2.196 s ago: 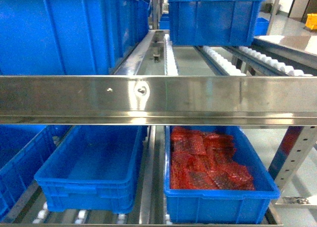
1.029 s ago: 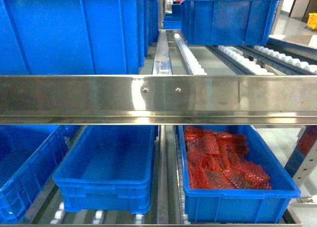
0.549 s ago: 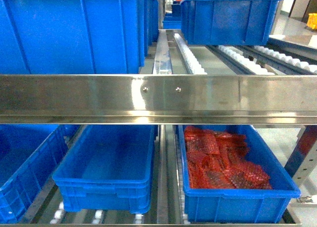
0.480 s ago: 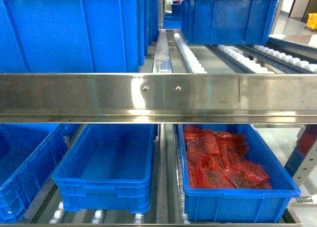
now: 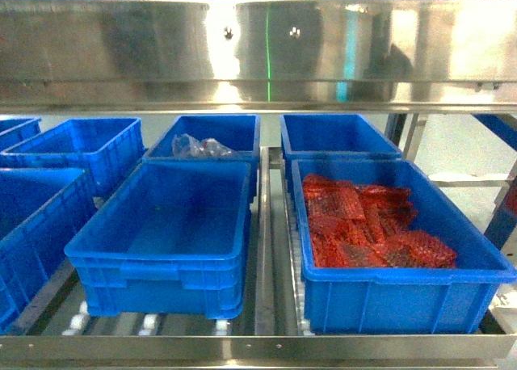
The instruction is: Pick blue part to blue bin on bottom shelf
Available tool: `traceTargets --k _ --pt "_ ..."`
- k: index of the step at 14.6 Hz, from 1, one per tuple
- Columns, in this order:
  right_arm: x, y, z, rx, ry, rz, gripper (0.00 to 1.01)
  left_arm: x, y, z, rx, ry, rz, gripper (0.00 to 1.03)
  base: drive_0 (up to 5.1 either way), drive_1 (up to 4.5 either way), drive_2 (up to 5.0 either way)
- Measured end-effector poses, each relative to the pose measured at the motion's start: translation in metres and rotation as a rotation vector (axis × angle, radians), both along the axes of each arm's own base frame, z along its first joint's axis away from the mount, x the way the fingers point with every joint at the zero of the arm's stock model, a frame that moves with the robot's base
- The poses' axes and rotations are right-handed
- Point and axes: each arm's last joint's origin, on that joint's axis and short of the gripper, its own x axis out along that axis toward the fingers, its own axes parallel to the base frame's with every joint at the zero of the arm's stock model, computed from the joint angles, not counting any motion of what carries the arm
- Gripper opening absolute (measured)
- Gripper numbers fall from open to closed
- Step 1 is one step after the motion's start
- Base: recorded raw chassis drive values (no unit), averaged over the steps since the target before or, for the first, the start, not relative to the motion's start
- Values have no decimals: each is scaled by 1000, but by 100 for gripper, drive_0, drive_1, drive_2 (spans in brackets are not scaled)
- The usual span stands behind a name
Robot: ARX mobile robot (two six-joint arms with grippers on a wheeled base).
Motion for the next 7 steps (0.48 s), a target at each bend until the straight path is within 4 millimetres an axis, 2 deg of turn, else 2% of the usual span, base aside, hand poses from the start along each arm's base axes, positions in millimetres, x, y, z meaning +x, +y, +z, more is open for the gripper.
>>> traceTargets --k 7 --pt "0 0 0 -1 0 0 98 0 0 0 -1 -1 0 43 0 0 0"
